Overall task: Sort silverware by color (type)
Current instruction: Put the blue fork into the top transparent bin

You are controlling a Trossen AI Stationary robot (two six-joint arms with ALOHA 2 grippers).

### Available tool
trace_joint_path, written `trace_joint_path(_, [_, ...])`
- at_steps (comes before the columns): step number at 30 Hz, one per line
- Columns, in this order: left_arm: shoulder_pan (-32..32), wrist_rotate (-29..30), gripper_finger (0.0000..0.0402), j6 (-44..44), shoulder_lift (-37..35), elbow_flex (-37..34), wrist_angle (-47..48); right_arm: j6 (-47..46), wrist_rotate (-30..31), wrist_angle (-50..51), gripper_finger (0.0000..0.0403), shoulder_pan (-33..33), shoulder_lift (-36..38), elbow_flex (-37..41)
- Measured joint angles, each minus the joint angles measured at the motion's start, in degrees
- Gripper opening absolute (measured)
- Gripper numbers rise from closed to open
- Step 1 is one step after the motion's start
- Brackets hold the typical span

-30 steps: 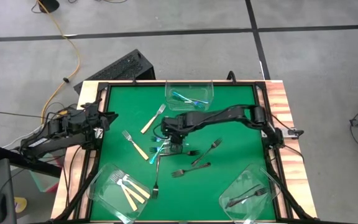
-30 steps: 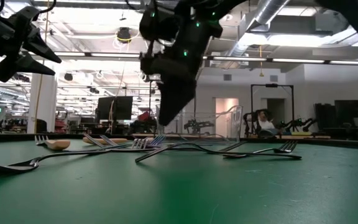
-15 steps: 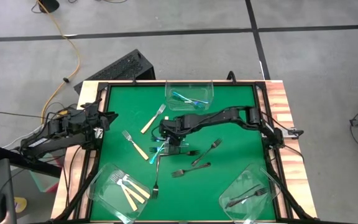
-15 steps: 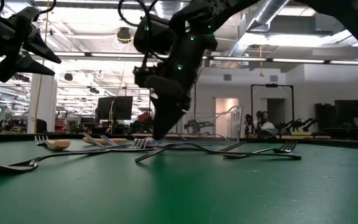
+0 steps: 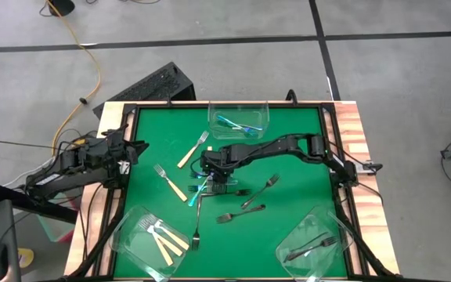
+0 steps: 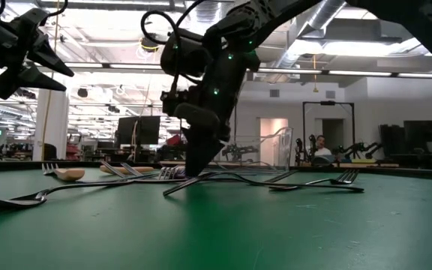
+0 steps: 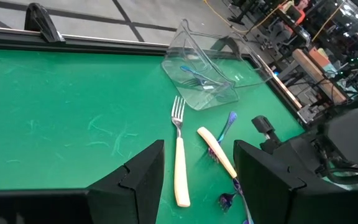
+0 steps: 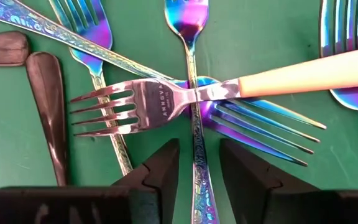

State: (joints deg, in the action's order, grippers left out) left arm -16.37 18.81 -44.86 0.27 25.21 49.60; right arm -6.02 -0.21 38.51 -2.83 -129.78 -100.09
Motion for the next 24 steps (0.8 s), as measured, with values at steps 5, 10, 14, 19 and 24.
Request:
trace_joint_path(5, [0.0,0.0,0.0176,0.0,0.0,0.0,0.0,0.0,0.0,2.5,0.0102,-0.6,0.0,0.0])
trace_joint_path(10, [0.0,0.0,0.0176,0.0,0.0,0.0,0.0,-0.3,0.0,2.9,0.0053,-0.7,0.1,0.0])
trace_joint_path(14, [0.0,0.0,0.0176,0.0,0.0,0.0,0.0,-1.5,0.0,3.2,0.0014,-0.7,0.2,0.0])
trace_joint_path(19, [0.0,0.0,0.0176,0.0,0.0,0.0,0.0,-2.7,0.3,3.3,0.0007,-0.2,0.2,0.0])
trace_joint_path(24, [0.0,0.0,0.0176,0.0,0.0,0.0,0.0,-4.4,0.3,4.6,0.0004,-0.1,0.6,0.0])
